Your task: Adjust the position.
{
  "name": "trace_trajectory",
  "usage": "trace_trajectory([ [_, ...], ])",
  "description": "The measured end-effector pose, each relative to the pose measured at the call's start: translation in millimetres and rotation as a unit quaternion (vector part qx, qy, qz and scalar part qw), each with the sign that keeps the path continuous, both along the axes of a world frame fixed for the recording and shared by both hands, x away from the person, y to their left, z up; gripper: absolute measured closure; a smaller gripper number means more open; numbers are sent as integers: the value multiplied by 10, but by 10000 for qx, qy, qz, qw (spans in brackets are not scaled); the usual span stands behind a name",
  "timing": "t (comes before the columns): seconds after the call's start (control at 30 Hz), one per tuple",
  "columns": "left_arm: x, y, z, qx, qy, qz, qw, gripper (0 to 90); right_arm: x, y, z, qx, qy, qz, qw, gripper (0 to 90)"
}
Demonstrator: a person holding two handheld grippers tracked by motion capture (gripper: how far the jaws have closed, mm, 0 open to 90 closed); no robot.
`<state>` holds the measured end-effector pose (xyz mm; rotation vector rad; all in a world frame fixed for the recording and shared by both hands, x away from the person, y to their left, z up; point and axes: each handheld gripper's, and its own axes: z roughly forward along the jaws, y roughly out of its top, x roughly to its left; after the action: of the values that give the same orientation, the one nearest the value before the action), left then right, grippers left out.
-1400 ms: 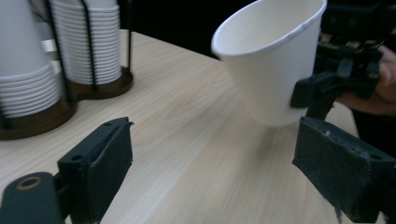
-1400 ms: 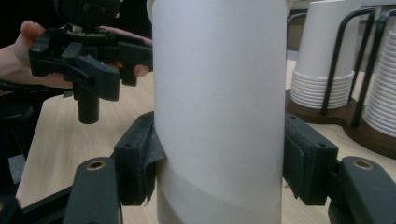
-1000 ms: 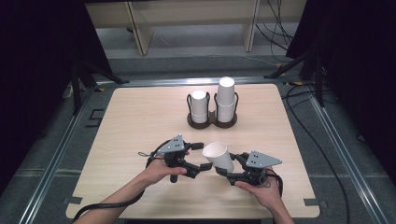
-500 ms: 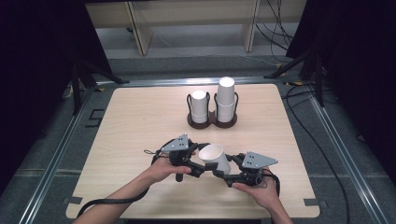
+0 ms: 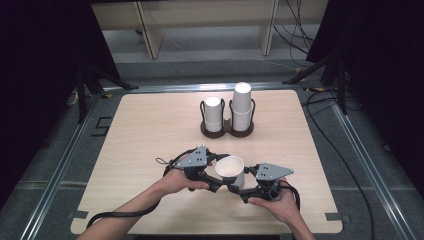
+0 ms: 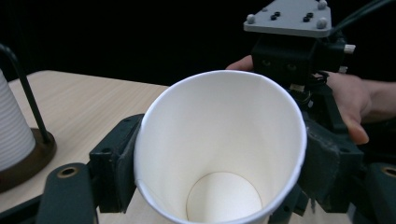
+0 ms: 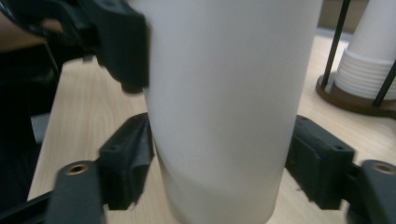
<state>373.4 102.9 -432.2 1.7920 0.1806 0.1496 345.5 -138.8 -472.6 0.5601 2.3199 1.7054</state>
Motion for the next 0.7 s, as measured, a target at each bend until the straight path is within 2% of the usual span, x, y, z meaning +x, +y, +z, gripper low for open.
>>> trace_trajectory([
  [0.07, -13, -16, 22, 185, -277, -78, 9994, 241, 0, -3, -7, -177, 32, 47, 9998, 215],
  [0.1, -27, -20, 42, 415, -445, -159, 9980, 241, -6, -5, -9, -261, 79, 85, 9996, 203],
  [0.23, -36, -34, 51, 730, -675, -410, 9942, 244, -23, -25, -18, -473, 11, 223, 9986, 193],
  [0.3, -38, -32, 46, 888, -724, -603, 9916, 246, -35, -35, -20, -516, -25, 289, 9982, 193],
  [0.43, -58, -39, 37, 980, -711, -913, 9884, 249, -63, -30, -31, -544, 25, 450, 9975, 208],
  [0.47, -58, -40, 38, 1006, -721, -967, 9876, 251, -60, -27, -35, -554, -39, 520, 9971, 226],
  [0.5, -61, -41, 37, 1011, -728, -1008, 9871, 251, -64, -23, -39, -538, -67, 560, 9970, 240],
  [0.53, -65, -43, 36, 996, -693, -1061, 9869, 252, -79, -18, -40, -516, 9, 586, 9969, 255],
  [0.57, -69, -46, 33, 961, -661, -1095, 9871, 252, -67, -10, -42, -492, -108, 638, 9967, 264],
  [0.63, -67, -48, 30, 922, -607, -1136, 9874, 253, -72, -4, -36, -497, -117, 685, 9963, 289],
  [0.7, -51, -40, 38, 930, -607, -1181, 9868, 253, -85, -1, -25, -476, -62, 764, 9959, 327],
])
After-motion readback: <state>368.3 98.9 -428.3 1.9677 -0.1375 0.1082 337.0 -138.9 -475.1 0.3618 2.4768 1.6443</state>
